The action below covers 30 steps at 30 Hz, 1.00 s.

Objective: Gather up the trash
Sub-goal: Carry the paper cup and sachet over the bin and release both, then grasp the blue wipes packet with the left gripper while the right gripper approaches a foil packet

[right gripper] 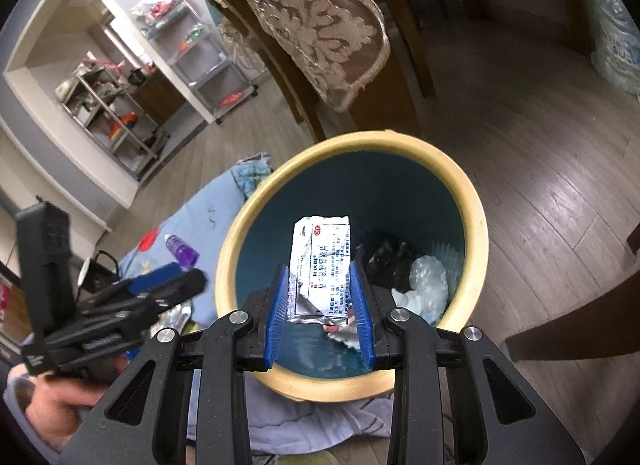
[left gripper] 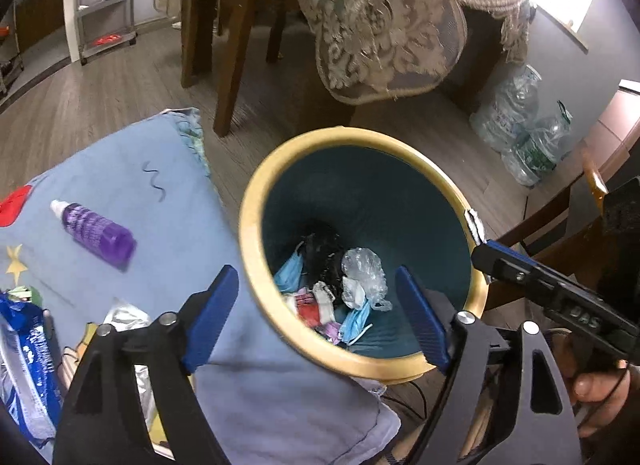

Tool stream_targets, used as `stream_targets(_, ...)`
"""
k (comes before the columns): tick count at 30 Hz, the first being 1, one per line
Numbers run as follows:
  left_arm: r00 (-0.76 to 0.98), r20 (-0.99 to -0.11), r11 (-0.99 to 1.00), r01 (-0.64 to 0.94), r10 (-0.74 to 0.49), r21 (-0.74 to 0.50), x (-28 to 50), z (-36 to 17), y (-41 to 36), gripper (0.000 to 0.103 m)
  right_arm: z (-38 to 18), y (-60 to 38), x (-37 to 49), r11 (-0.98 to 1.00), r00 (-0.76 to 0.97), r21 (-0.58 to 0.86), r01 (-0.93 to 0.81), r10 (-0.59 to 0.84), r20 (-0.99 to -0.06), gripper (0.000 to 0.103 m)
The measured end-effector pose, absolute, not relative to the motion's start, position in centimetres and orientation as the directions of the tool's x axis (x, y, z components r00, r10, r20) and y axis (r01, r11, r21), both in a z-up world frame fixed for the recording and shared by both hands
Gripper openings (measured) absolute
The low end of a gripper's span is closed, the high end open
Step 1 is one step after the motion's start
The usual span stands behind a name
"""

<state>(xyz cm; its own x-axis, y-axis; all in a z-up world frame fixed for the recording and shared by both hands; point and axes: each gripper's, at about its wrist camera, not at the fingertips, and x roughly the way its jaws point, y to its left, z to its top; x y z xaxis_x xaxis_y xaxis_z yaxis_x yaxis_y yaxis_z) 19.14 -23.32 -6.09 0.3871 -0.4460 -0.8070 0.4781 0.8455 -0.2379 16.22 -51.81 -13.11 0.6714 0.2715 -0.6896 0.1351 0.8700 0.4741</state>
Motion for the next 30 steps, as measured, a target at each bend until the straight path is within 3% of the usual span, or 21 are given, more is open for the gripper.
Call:
stream_targets(4, 0.395, -0.81, 0.858, 0.456, -0.432, -0.236, 19.1, -5.9, -21.9, 0.081, -13.8, -51.6, 16.5, 0.878, 0.653, 0.452, 0.155, 0.252, -0.714, 0.033)
stream_targets(9, 0.419, -0.806, 0.872, 0.434, -0.418, -0.226, 19.2, -5.4, -20.0, 0.084, -14.2, -51.6, 16.5, 0.884, 0.641, 0.433, 0.176, 0.231, -0.732, 0.042)
stream_targets(12, 0.441, -0.796, 0.879, 0.419, -0.414, -0.225, 19.1, -4.8, -18.7, 0.089, -14.0, -52.0, 16.3, 0.881, 0.656, 0.434, 0.191, 0.214, -0.724, 0.068)
stream_targets(19, 0.504, -0.772, 0.901, 0.384, -0.387, -0.201, 18.7, -3.2, -15.4, 0.096, -13.6, -52.4, 15.9, 0.882, 0.678, 0.414, 0.224, 0.165, -0.717, 0.092)
stream_targets(30, 0.565, -0.761, 0.941, 0.288, -0.318, -0.179, 18.3, -2.1, -9.3, 0.097, -13.3, -52.4, 15.6, 0.891, 0.682, 0.371, 0.259, 0.103, -0.724, 0.097)
